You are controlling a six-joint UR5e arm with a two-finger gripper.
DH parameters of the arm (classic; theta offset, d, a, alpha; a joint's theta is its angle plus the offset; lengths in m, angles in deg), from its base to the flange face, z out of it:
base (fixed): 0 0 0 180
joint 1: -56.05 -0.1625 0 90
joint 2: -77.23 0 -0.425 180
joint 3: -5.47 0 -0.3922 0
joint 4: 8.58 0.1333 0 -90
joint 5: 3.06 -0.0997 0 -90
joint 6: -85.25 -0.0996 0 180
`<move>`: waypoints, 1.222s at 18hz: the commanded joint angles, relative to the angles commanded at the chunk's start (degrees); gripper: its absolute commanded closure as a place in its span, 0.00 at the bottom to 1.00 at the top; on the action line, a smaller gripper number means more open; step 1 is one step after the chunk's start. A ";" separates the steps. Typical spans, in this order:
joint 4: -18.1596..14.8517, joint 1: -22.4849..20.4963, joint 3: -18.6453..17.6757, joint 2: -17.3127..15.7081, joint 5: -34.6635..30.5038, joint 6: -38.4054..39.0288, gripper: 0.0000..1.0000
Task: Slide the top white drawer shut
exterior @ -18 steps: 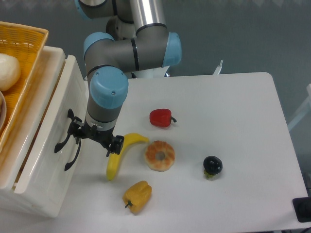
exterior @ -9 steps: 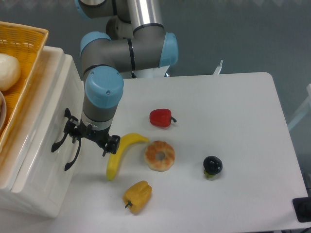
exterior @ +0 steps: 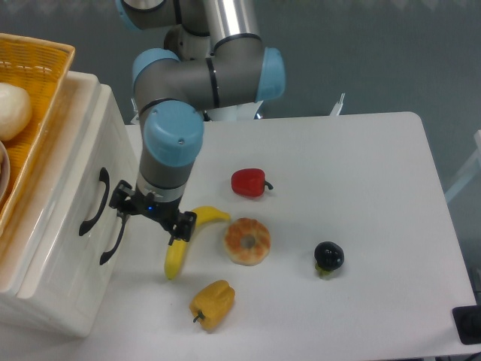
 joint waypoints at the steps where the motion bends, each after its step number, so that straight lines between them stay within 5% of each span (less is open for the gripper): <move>1: 0.09 -0.35 0.09 0.00 -0.09 -0.70 0.00; 6: 0.18 -4.22 1.67 -2.20 -0.44 -5.71 0.00; 11: -0.17 -5.10 2.72 -3.87 -12.38 -24.49 0.00; 14: -0.61 -6.15 2.72 -4.22 -13.18 -27.25 0.00; 22: -5.45 -16.87 2.55 -8.96 -13.80 -48.24 0.00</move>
